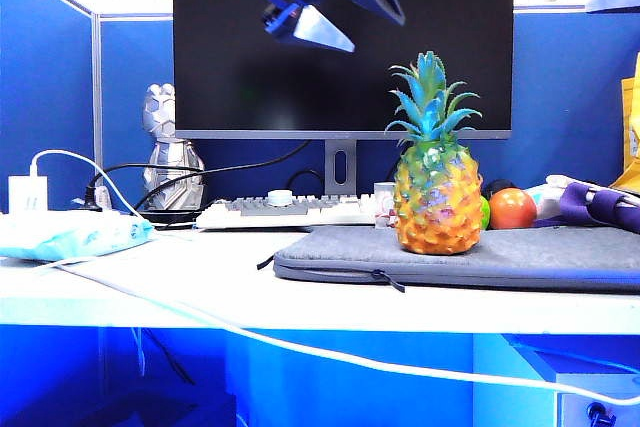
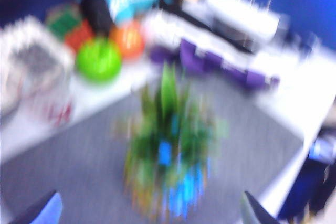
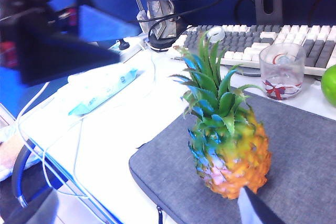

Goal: Pick up the pineapple and place it above the gray bag.

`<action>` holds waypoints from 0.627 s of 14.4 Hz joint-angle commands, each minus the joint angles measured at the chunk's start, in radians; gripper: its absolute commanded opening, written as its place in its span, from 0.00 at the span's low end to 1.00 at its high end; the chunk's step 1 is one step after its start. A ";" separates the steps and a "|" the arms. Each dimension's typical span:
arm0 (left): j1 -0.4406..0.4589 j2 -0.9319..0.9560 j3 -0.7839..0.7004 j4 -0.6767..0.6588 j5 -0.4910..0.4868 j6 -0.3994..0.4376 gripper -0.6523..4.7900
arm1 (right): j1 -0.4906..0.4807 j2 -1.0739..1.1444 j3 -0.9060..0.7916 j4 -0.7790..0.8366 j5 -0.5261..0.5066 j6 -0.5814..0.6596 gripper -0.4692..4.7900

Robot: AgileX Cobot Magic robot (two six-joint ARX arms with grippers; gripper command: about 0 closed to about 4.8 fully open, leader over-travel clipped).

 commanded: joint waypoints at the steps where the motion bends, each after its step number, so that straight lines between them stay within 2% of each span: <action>1: 0.047 -0.122 0.005 -0.289 -0.109 0.093 1.00 | 0.001 -0.002 0.005 0.018 -0.005 -0.003 1.00; 2: 0.100 -0.174 0.003 -0.420 -0.110 0.103 0.97 | 0.001 -0.002 0.005 0.018 -0.023 0.004 1.00; 3: 0.146 -0.206 -0.006 -0.490 -0.114 0.086 0.87 | 0.001 -0.003 0.005 0.021 -0.035 0.016 1.00; 4: 0.203 -0.261 -0.065 -0.496 -0.120 0.071 0.79 | 0.001 -0.003 0.005 0.045 -0.060 0.051 1.00; 5: 0.251 -0.340 -0.158 -0.455 -0.130 0.060 0.74 | 0.001 -0.005 0.005 0.078 -0.090 0.092 1.00; 7: 0.338 -0.577 -0.407 -0.308 -0.152 0.011 0.73 | -0.001 -0.029 0.005 0.107 -0.108 0.124 1.00; 9: 0.365 -0.876 -0.693 -0.071 -0.190 -0.033 0.73 | -0.001 -0.064 0.005 0.080 -0.110 0.131 1.00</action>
